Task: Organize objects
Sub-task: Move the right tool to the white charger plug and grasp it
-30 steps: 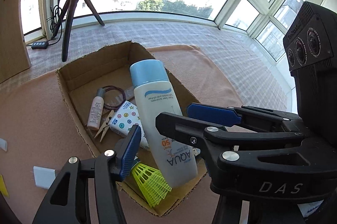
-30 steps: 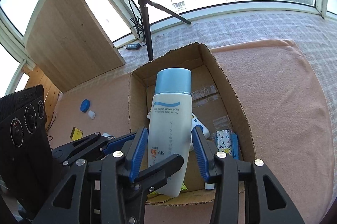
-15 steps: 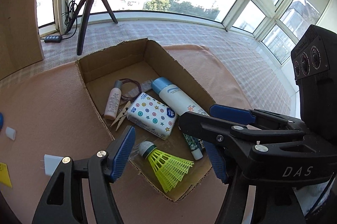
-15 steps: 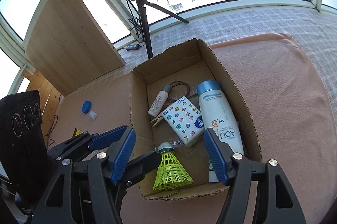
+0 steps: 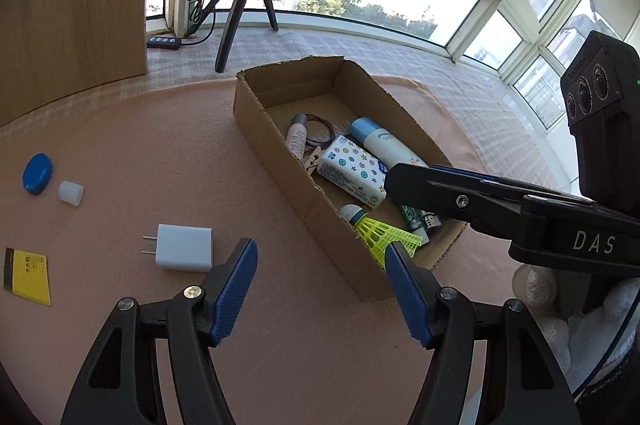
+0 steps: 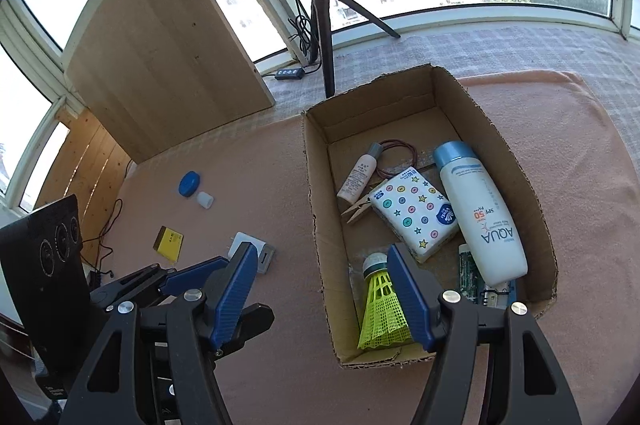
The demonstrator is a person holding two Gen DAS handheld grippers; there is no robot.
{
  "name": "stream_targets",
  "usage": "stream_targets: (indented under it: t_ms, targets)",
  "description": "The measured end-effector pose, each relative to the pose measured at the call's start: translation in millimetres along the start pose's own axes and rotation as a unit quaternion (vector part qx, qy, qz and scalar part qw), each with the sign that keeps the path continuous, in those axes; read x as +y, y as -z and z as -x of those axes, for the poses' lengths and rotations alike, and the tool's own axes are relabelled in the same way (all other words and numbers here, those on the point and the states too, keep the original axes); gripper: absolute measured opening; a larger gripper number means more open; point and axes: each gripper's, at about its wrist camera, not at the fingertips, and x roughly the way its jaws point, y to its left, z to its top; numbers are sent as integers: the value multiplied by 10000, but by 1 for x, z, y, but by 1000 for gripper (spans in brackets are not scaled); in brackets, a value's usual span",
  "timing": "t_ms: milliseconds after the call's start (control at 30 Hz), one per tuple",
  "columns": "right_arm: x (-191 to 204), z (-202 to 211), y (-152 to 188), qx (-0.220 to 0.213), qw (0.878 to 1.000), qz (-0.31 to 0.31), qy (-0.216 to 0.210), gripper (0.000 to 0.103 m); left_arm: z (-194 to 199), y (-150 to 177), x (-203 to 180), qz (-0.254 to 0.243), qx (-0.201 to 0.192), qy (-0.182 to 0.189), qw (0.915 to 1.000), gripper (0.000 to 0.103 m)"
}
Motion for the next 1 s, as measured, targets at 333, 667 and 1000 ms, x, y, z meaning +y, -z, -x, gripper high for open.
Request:
stream_targets:
  t_ms: [333, 667, 1000]
  targets:
    - [63, -51, 7, 482, 9968, 628, -85, 64, 52, 55, 81, 627, -36, -354, 9974, 70]
    - [108, -118, 5, 1014, 9896, 1023, 61, 63, 102, 101, 140, 1153, -150, -659, 9910, 70]
    - [103, -171, 0, 1359, 9872, 741, 385, 63, 124, 122, 169, 1337, -162, -775, 9879, 70]
